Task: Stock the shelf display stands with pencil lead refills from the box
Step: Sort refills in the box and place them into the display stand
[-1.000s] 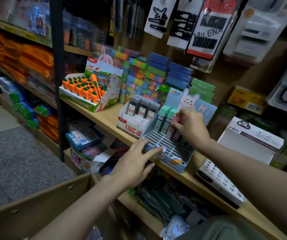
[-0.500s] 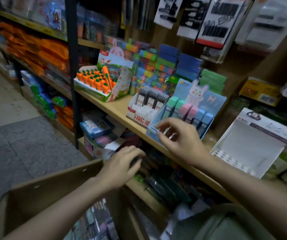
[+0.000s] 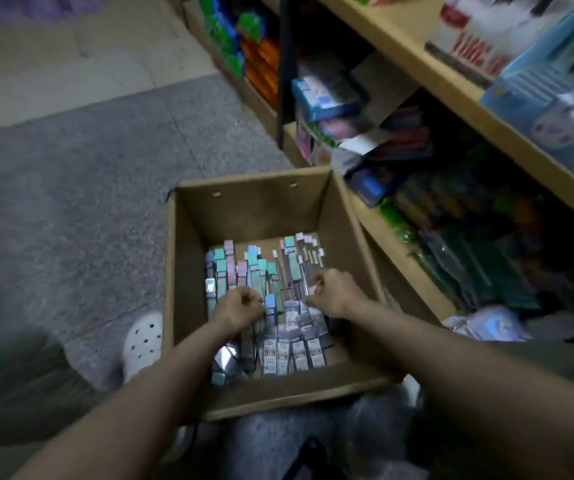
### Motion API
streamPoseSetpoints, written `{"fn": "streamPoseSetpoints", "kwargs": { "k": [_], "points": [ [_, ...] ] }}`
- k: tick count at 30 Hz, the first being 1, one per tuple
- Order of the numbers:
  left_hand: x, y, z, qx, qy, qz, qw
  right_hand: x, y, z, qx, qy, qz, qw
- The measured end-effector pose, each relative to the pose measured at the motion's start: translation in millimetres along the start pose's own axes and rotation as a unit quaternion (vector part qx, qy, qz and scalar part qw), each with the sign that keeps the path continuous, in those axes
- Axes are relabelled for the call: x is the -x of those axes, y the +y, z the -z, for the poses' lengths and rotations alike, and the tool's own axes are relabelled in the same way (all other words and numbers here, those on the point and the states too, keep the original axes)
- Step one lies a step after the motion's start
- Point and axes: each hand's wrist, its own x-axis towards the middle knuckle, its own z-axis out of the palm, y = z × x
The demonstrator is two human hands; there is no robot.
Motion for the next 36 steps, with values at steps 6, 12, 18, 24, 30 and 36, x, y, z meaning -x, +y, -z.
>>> {"fn": "streamPoseSetpoints", "kwargs": {
  "k": [6, 12, 18, 24, 30, 36],
  "points": [
    [-10.1, -38.1, -30.0, 0.029, 0.087, 0.081, 0.992, -45.8, 33.0, -48.2, 0.012, 0.002, -0.059, 0.998],
    [-28.2, -48.8, -40.9, -0.045, 0.131, 0.057, 0.989, -61.0, 47.0, -81.6, 0.021, 0.027, -0.086, 0.996],
    [-34.1, -55.3, -43.8, -0.058, 0.15, 0.029, 0.987, -65.1, 46.9, -84.3, 0.044, 0.067, -0.084, 0.993],
    [-36.7, -53.4, -49.2, -0.009, 0.149, 0.027, 0.988, -58.1, 38.9, -73.8, 0.067, 0.102, -0.071, 0.99],
    [-32.3, -41.3, -36.3, 0.098, 0.197, 0.025, 0.975, -48.8, 19.9, -55.3, -0.088, 0.148, 0.006, 0.985],
    [-25.8, -16.5, -22.5, 0.294, 0.197, 0.042, 0.934, -53.4, -16.2, -39.7, -0.427, -0.056, -0.007, 0.902]
  ]
}}
